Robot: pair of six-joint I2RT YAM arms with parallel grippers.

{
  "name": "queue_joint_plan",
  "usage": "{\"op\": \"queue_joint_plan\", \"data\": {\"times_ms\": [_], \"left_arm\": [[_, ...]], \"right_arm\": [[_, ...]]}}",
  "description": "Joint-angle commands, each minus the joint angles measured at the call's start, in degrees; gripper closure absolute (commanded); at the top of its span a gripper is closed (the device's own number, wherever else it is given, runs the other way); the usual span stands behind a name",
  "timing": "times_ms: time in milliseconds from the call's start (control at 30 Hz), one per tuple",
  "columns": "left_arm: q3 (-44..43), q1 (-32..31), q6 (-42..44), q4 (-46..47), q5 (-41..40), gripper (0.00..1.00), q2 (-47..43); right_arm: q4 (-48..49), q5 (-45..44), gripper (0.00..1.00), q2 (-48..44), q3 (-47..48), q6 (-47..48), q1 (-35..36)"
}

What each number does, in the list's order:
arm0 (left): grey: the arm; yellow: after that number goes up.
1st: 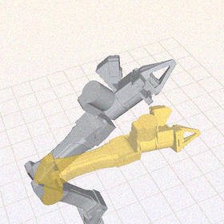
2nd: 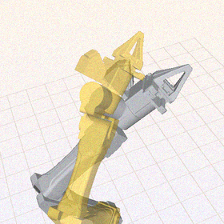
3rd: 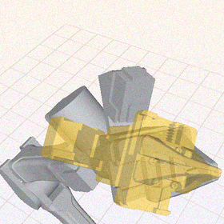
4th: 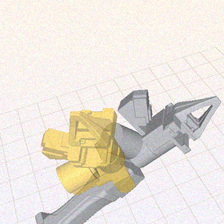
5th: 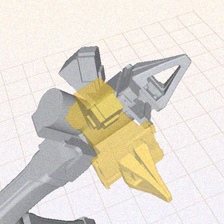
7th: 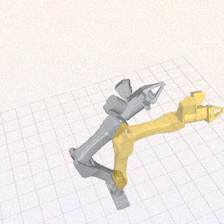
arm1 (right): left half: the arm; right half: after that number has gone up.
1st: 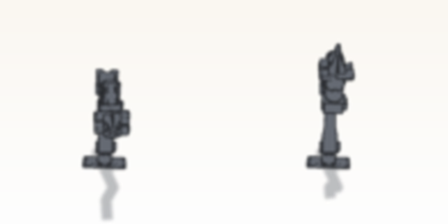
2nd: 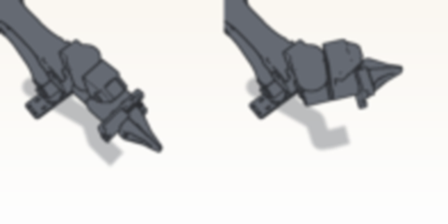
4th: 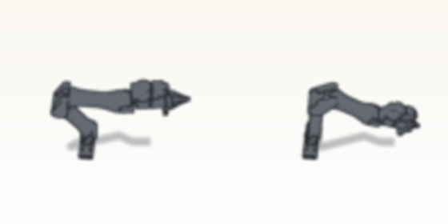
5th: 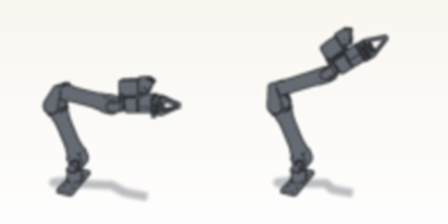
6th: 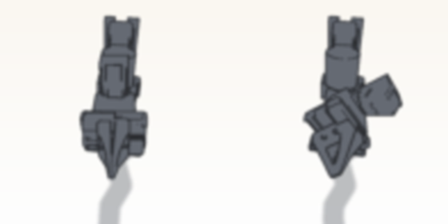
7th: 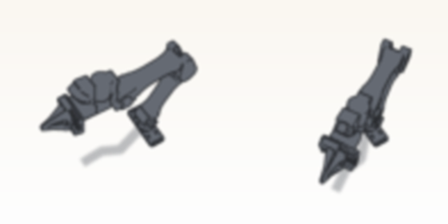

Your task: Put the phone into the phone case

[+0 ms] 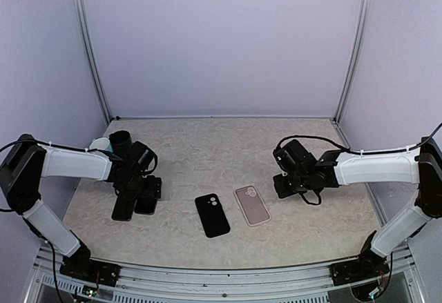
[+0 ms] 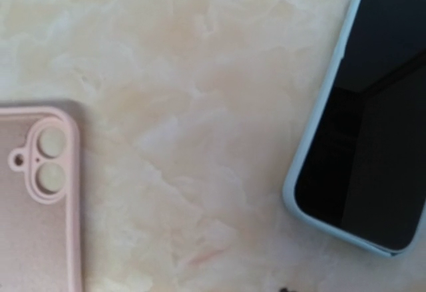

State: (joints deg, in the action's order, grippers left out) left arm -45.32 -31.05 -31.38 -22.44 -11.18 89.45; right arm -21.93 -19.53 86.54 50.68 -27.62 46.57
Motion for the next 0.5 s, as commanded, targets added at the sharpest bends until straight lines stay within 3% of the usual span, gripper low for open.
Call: {"op": "queue_joint_plan", "data": {"times_ms": [0,167,467], "left_arm": [[1.0,0.08,2.18,-0.51,1.78,0.15,2.18],[2.58,-0.33,0.98,-1.23,2.13,0.13,2.74],[3.47,-7.07,-2.43,-3.22,0.47,0.12,4.2]], "right_arm": [[0.02,-0.51,0.57,-2.24,0.11,0.63,-0.6],[-0.13,-0.5,0.57,-2.68,0.45,0.64,-0.56],[-0.41,-0.38,0.56,-3.5,2.53,2.41,-0.5]]}}
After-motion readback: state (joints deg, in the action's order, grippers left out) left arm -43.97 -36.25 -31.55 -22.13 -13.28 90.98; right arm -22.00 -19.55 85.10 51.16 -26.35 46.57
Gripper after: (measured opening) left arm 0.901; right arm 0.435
